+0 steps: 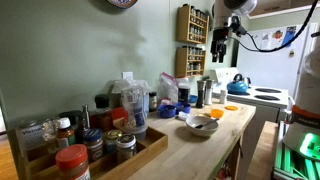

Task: Remove the stirrer from the navy blue bowl on the left and put it in the white bowl

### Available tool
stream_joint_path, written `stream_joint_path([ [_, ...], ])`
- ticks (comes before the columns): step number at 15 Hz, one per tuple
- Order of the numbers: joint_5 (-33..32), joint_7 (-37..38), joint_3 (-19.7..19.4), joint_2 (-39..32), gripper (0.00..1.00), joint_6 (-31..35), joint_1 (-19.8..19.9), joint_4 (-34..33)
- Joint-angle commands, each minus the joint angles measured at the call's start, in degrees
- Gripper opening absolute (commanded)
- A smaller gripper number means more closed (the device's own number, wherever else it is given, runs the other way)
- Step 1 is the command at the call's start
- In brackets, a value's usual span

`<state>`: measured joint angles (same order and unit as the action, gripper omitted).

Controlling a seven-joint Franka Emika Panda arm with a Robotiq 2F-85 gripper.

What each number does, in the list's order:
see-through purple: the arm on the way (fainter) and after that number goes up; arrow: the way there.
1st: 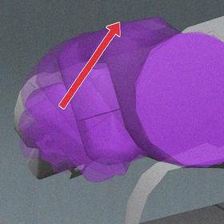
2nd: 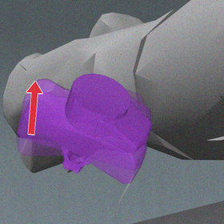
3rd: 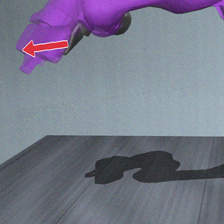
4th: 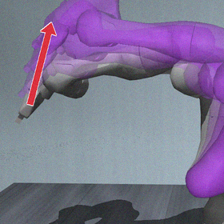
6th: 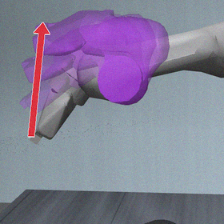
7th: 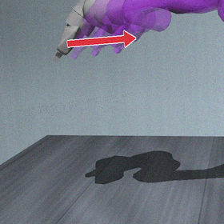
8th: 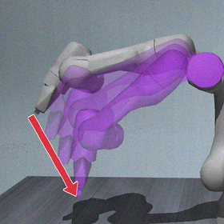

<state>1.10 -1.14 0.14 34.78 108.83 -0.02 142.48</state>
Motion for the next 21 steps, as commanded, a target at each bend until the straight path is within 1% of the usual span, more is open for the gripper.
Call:
stream_joint_path([
  [1,-0.08,0.07,-0.13,-0.03,1.0,-0.14,-0.14,-0.12],
  [15,-0.09,0.07,-0.13,-0.03,1.0,-0.14,-0.14,-0.12],
  [16,-3.09,3.56,2.21,-1.62,1.0,-2.83,1.05,-0.68],
  [19,-4.83,4.65,5.46,-4.18,1.0,-2.07,-1.11,0.09],
  [21,-4.28,3.43,7.52,-6.53,1.0,-0.93,-3.45,1.19],
])
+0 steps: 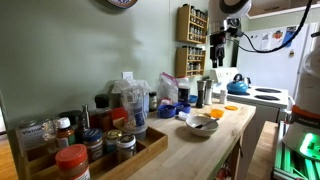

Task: Remove the stirrer from the navy blue bowl on the left and put it in the white bowl

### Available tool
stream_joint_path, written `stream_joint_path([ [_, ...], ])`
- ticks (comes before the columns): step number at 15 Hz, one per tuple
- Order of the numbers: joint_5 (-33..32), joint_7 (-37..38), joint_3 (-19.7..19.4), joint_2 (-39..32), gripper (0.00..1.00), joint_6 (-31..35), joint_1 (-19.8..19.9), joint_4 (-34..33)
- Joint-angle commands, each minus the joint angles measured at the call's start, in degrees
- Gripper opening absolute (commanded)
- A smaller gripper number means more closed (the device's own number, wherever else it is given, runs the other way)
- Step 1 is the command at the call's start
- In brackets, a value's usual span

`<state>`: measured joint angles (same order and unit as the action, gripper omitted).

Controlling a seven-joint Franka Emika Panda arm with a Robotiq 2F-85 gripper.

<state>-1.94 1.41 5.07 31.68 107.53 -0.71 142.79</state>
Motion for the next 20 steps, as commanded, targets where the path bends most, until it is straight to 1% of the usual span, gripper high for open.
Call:
stream_joint_path([
  [1,-0.44,-0.07,3.47,-4.79,1.0,1.18,-4.2,1.39],
  [4,0.48,-4.24,4.65,-9.09,1.0,2.17,-7.93,2.48],
  [6,1.69,-3.07,5.43,-12.6,1.0,2.59,-9.3,2.81],
  [7,0.5,-2.3,4.86,-9.6,1.0,1.21,-8.67,2.19],
  [9,0.62,-2.36,5.25,-12.1,1.0,1.55,-9.4,2.42],
  [11,0.63,-2.37,5.26,-13.01,1.0,1.79,-9.42,2.41],
  [12,0.71,-4.08,5.05,-14.13,1.0,3.7,-9.66,1.66],
  [13,0.82,-1.21,5.32,-15.2,1.0,11.17,-9.12,1.23],
  [14,0.21,-0.9,5.33,-16.9,1.0,14.6,-8.79,-0.42],
  [17,-4.24,-1.07,5.58,-22.16,1.0,28.56,-7.57,-4.1],
  [19,-7.29,-1.19,5.44,-26.82,1.0,33.75,-6.86,-7.39],
  [20,-8.2,-0.47,5.24,-28.94,1.0,34.92,-6.54,-9.06],
])
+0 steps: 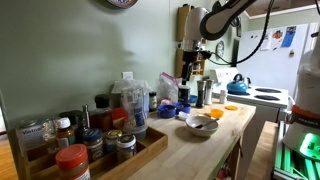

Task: Remove the stirrer from the navy blue bowl on the left and put it in the white bowl

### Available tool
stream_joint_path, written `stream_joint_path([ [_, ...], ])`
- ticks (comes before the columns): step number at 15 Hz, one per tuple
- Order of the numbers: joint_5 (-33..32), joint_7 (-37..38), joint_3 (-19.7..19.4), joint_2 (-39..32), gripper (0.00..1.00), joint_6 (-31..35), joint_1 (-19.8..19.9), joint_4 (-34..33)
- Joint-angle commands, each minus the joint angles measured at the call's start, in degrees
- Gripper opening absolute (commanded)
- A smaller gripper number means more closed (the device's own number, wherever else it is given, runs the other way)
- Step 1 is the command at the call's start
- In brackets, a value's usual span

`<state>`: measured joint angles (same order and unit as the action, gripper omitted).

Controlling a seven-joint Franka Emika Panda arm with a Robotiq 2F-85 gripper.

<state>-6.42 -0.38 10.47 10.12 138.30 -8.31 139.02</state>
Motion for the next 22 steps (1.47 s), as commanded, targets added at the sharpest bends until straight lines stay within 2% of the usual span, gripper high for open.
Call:
stream_joint_path([
  [1,-4.28,1.71,-0.36,-9.55,1.0,4.19,1.18,-6.86],
  [2,-3.87,1.19,-0.73,-11.48,1.0,3.47,1.08,-8.35],
  [3,-2.19,0.18,-0.81,-6.64,1.0,3.23,0.47,-4.81],
  [7,-2.18,0.14,-1.01,-8.22,1.0,3.23,0.39,-6.13],
  [8,-5.48,3.58,-0.82,-10.86,1.0,3.32,0.54,-6.75],
  [10,-3.58,4.27,-1.11,-12.41,1.0,6.94,0.53,-6.1],
  [14,-2.94,6.01,-1.33,-16.91,0.99,9.41,0.0,-6.59],
  [16,-2.53,6.05,-1.48,-18.92,0.88,10.38,-0.16,-6.74],
  [19,-2.1,5.5,-1.18,-21.18,0.63,10.19,-0.82,-7.04],
  [21,-1.71,5.21,-0.98,-22.25,0.6,10.14,-1.25,-7.23],
  [22,-1.5,5.02,-0.82,-22.79,0.65,10.07,-1.51,-7.38],
])
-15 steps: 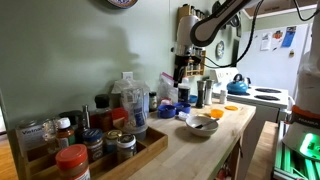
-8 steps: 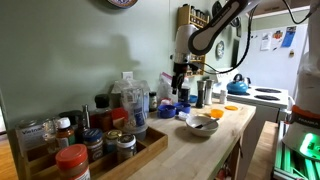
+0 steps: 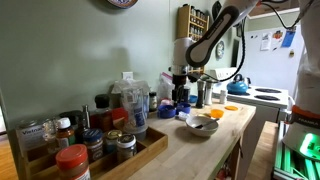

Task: Remove the stirrer from the navy blue bowl on the left and put it in the white bowl

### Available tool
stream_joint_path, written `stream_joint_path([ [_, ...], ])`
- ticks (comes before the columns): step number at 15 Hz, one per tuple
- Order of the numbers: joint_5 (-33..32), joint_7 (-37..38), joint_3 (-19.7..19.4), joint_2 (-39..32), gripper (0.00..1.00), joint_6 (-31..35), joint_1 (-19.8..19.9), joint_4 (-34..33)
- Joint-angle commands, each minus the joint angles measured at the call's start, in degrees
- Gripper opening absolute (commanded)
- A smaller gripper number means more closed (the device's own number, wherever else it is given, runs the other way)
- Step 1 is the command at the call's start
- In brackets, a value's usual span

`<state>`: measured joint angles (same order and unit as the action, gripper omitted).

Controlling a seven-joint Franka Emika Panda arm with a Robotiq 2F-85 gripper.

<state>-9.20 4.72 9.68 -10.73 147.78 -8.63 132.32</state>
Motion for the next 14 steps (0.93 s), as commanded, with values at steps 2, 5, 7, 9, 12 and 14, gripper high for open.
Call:
stream_joint_path([
  [2,1.5,-0.21,0.19,-2.46,0.69,0.66,-1.72,-0.89],
  [5,1.41,-0.18,0.19,-3.63,0.7,1.27,-2.26,-1.4],
  [7,1.28,-0.1,0.04,-4.65,0.57,2.15,-2.42,-1.89],
  [9,0.95,0.15,-0.19,-5.73,0.39,3.47,-2.61,-2.42],
  [12,-0.12,1.07,-0.92,-6.35,0.3,4.19,-3.11,-3.01],
  [14,-1.0,1.86,-1.49,-5.59,0.06,3.46,-3.49,-2.94],
])
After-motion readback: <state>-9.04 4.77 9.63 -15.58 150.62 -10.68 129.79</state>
